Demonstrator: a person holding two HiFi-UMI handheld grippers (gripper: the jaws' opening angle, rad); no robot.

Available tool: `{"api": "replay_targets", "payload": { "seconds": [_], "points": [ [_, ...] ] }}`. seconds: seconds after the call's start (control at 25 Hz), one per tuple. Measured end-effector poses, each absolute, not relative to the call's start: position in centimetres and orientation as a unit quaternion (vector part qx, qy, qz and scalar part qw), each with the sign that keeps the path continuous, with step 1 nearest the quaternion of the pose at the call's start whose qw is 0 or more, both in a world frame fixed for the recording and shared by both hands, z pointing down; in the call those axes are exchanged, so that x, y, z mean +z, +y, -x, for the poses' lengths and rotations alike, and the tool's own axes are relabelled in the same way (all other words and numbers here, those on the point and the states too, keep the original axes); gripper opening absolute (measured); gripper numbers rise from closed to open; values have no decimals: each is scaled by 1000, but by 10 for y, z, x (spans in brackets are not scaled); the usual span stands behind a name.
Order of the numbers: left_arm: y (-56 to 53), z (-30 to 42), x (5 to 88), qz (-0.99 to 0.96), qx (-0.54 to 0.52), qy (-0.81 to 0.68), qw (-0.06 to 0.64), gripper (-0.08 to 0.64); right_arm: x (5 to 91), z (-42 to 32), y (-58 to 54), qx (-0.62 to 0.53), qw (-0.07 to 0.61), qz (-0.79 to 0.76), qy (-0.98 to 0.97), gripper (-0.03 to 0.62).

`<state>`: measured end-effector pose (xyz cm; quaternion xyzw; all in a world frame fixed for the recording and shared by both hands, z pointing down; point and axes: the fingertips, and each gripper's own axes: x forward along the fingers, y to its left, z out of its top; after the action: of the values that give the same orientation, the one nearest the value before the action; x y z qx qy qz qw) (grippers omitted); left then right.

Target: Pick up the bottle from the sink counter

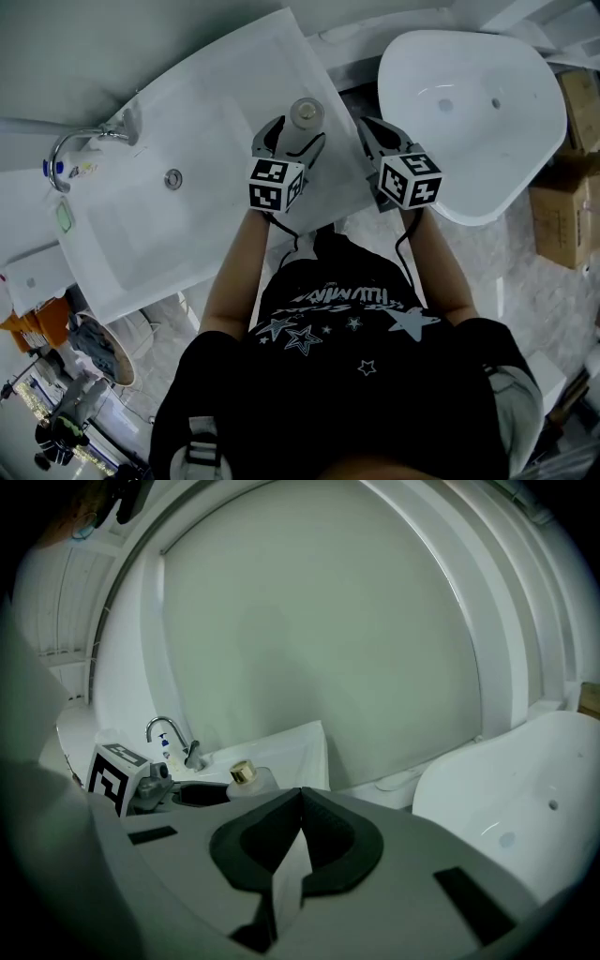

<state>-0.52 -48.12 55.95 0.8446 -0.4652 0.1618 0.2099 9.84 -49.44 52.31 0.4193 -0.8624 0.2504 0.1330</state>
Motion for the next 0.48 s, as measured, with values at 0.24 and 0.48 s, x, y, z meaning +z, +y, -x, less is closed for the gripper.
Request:
{"api": "replay_targets", "payload": {
  "seconds": [0.24, 0.48],
  "points": [
    [-493, -1, 570, -843, 178, -468, 196, 357, 531, -107, -500, 255, 137, -421, -860, 6],
    [-502, -10, 573, -846, 193, -464, 178, 357, 535, -114, -504, 259, 137, -422, -858, 6]
  ]
}}
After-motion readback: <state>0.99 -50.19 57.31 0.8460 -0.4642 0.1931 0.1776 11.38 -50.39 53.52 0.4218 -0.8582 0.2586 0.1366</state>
